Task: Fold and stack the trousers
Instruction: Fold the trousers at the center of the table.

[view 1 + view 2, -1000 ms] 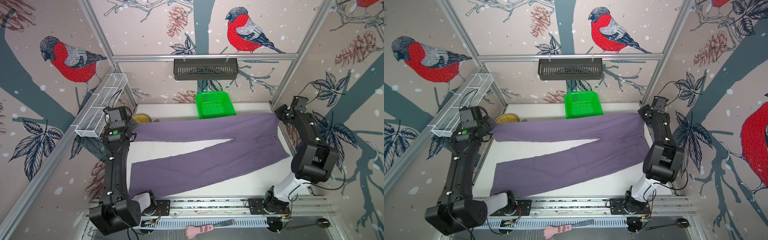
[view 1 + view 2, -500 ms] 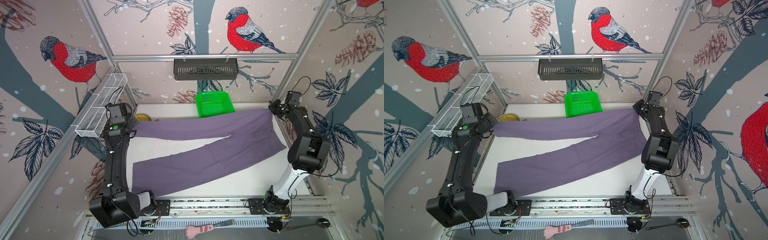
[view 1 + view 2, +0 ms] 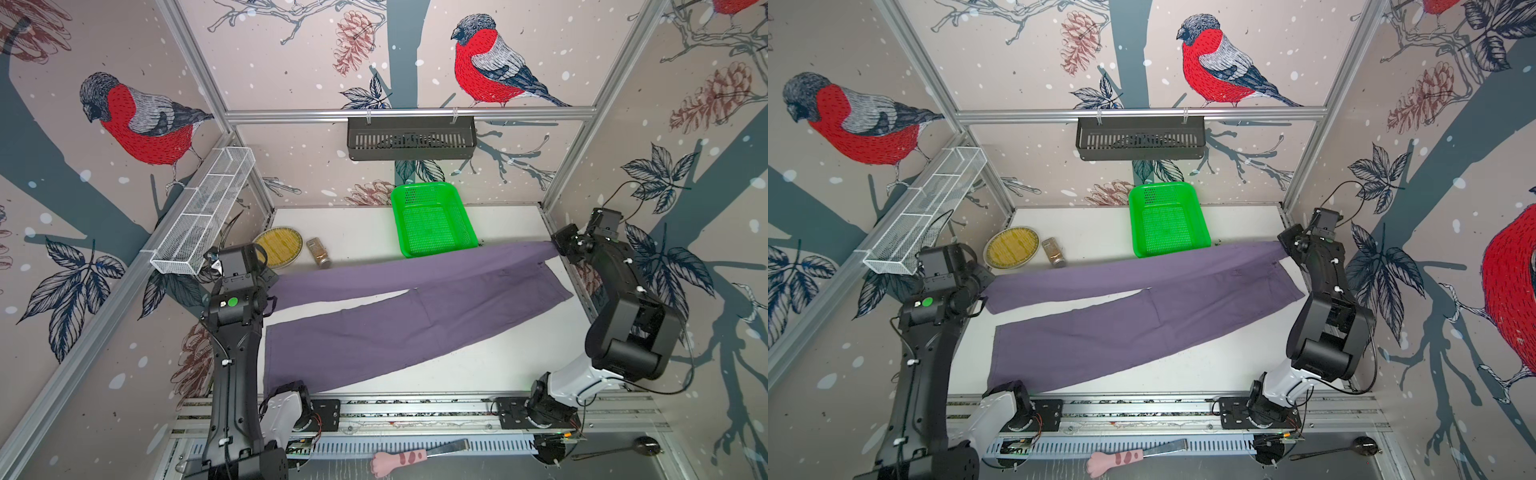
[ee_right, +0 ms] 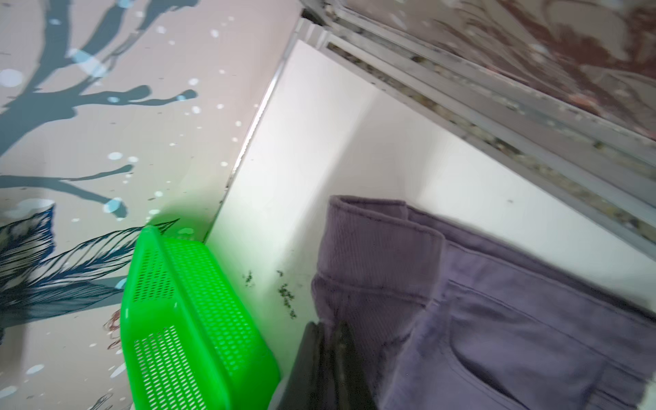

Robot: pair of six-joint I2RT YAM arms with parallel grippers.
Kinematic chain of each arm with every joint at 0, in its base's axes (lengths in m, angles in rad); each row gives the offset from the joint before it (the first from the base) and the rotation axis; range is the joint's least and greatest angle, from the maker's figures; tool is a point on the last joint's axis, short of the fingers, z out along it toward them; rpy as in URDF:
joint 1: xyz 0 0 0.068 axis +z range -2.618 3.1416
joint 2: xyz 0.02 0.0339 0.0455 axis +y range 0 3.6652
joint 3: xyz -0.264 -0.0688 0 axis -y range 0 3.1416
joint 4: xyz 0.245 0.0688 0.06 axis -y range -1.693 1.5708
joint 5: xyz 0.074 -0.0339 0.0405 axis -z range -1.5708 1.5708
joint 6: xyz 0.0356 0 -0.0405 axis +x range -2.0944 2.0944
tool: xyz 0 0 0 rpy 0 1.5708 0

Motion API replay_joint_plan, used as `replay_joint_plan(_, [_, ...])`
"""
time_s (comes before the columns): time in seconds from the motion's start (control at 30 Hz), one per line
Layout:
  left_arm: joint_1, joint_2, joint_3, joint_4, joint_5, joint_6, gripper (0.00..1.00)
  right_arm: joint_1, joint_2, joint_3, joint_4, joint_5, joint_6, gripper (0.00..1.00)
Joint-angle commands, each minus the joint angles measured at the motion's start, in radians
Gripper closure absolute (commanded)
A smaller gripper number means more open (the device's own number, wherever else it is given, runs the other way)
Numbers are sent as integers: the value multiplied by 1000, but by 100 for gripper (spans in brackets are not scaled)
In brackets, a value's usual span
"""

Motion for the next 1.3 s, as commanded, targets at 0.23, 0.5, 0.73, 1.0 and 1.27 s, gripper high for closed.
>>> replay_joint_plan(0.23, [2, -176, -192, -92, -106, -188, 100, -29, -106, -182, 96, 79, 21, 100])
replay_joint_plan(0.5, [2, -270, -352, -107, -79, -303, 100, -35, -147, -327, 137, 109, 43, 100])
replay_joint_plan(0.73, [2, -338, -437, -106, -80, -389, 100, -37, -235, -448, 166, 197, 37, 100])
replay_joint_plan(1.0, [3, -326, -446, -112, -149, -462, 100, -47, -335, -479, 210, 207, 34, 100])
replay_joint_plan(1.27, [3, -329, -364, -152, -215, -469, 100, -62, -439, -466, 178, 219, 34, 100])
